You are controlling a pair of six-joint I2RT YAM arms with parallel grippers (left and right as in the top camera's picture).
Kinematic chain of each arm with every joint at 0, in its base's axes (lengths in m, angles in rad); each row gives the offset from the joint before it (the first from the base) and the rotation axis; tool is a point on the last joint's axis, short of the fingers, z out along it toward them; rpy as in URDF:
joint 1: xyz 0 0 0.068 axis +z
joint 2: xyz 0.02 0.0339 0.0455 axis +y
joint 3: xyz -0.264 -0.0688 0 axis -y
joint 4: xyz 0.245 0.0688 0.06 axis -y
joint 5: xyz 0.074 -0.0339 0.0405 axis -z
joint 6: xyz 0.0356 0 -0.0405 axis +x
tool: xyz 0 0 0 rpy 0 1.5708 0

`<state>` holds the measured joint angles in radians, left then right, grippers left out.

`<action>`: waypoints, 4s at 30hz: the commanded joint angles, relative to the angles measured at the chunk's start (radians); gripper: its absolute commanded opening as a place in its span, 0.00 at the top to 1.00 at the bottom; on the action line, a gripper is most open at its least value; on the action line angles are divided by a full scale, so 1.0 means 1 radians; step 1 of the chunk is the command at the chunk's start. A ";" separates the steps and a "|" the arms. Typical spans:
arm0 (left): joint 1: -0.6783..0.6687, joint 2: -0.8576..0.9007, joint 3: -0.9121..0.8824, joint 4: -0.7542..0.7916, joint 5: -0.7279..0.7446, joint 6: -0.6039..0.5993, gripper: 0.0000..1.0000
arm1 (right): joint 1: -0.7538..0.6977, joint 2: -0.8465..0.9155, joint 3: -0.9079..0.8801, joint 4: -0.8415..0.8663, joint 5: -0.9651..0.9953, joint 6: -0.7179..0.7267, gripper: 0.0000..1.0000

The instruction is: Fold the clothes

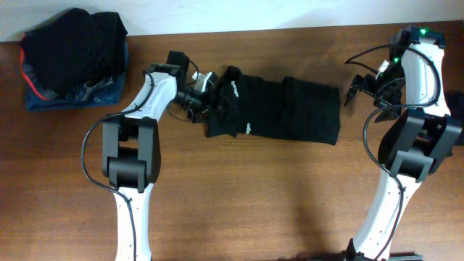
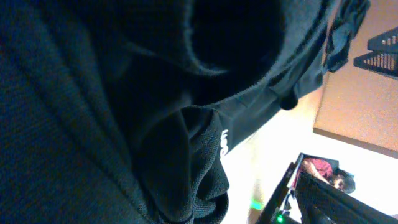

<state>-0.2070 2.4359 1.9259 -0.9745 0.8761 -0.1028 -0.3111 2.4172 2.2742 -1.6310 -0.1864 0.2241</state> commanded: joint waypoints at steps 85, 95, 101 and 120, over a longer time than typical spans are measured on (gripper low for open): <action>-0.342 0.066 0.611 -0.555 -0.866 0.097 0.99 | -0.002 -0.034 0.018 -0.008 -0.014 -0.010 0.01; -0.446 0.066 0.611 -0.529 -0.896 0.096 0.80 | 0.035 -0.034 0.018 -0.011 -0.013 -0.010 0.01; -0.452 0.067 0.611 -0.536 -0.895 0.096 0.28 | 0.051 -0.034 0.018 -0.011 -0.013 -0.010 0.01; -0.350 0.066 0.721 -0.610 -0.994 -0.043 0.14 | 0.092 -0.034 0.018 0.027 -0.275 -0.121 0.01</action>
<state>-0.6357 2.4977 2.5626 -1.5654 -0.0658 -0.0704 -0.2562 2.4168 2.2742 -1.6180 -0.3286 0.1719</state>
